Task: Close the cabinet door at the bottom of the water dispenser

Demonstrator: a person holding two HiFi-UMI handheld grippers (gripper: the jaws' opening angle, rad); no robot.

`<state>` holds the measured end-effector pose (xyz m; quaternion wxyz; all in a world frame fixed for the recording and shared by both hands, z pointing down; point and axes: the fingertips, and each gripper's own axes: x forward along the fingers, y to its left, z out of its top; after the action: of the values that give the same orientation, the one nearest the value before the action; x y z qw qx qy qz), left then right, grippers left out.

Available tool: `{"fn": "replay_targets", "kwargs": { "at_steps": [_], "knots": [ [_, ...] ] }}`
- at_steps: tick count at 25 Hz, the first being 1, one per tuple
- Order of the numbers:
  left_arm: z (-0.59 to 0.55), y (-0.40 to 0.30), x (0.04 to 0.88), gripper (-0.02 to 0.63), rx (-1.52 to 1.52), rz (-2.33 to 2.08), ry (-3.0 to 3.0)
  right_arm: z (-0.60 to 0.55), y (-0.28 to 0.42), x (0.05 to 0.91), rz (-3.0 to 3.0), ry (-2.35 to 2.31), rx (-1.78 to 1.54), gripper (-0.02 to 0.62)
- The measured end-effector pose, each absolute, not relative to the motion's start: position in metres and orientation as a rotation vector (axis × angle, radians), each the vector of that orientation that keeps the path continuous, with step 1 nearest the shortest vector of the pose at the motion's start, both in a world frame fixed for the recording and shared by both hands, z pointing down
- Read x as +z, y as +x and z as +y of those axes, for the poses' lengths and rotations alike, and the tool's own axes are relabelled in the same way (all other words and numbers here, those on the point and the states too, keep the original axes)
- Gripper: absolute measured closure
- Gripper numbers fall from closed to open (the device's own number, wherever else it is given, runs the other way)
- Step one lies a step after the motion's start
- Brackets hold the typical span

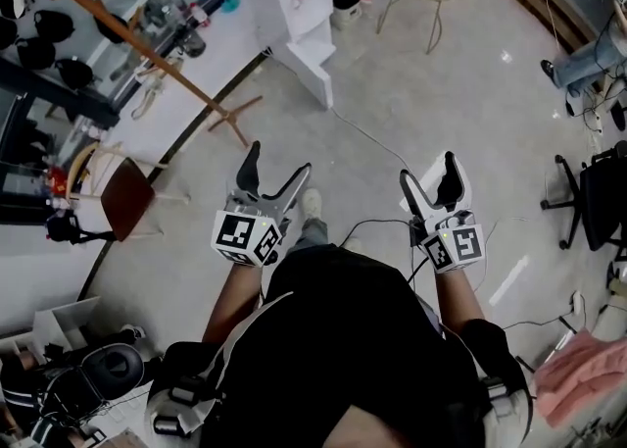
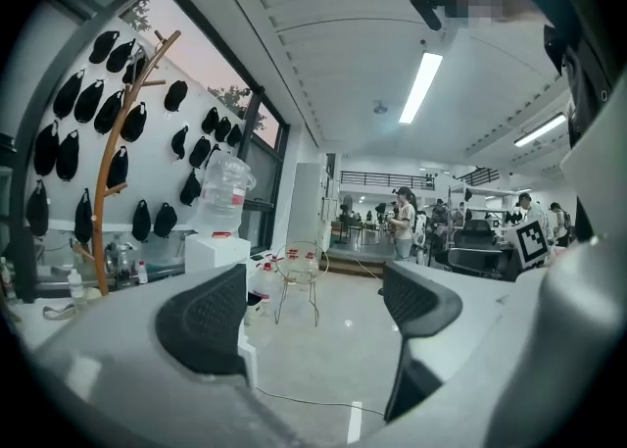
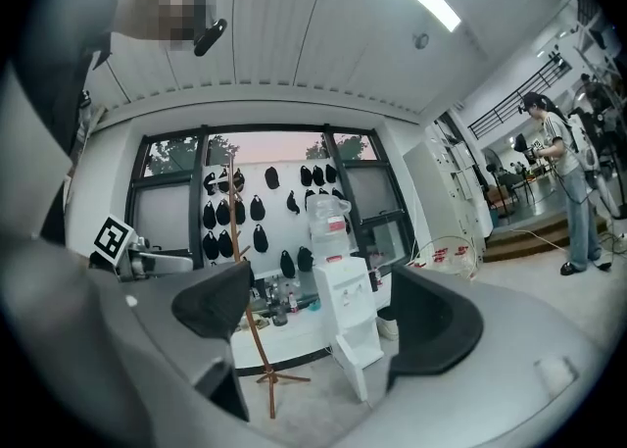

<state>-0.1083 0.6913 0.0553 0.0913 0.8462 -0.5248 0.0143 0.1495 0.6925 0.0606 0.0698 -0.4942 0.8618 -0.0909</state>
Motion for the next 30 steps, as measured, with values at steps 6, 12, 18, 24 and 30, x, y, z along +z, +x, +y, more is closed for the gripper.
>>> {"fn": "replay_targets", "kwargs": {
  "at_steps": [6, 12, 18, 24, 30],
  "knots": [
    [0.632, -0.121, 0.049, 0.175, -0.024, -1.488, 2.561, 0.650, 0.129, 0.052, 2.574, -1.551, -0.234, 0.170],
    [0.579, -0.159, 0.049, 0.175, -0.049, -1.479, 2.577, 0.600, 0.091, 0.044, 2.573, -1.551, -0.202, 0.170],
    [0.543, -0.206, 0.064, 0.175, -0.030, -1.482, 2.556, 0.566, 0.044, 0.052, 2.620, -1.534, -0.189, 0.170],
    [0.518, -0.229, 0.077, 0.175, -0.016, -1.414, 2.569, 0.541, 0.013, 0.068, 2.613, -1.564, -0.260, 0.170],
    [0.504, -0.250, 0.093, 0.175, -0.027, -1.392, 2.534, 0.526, -0.015, 0.079, 2.656, -1.560, -0.287, 0.172]
  ]
}}
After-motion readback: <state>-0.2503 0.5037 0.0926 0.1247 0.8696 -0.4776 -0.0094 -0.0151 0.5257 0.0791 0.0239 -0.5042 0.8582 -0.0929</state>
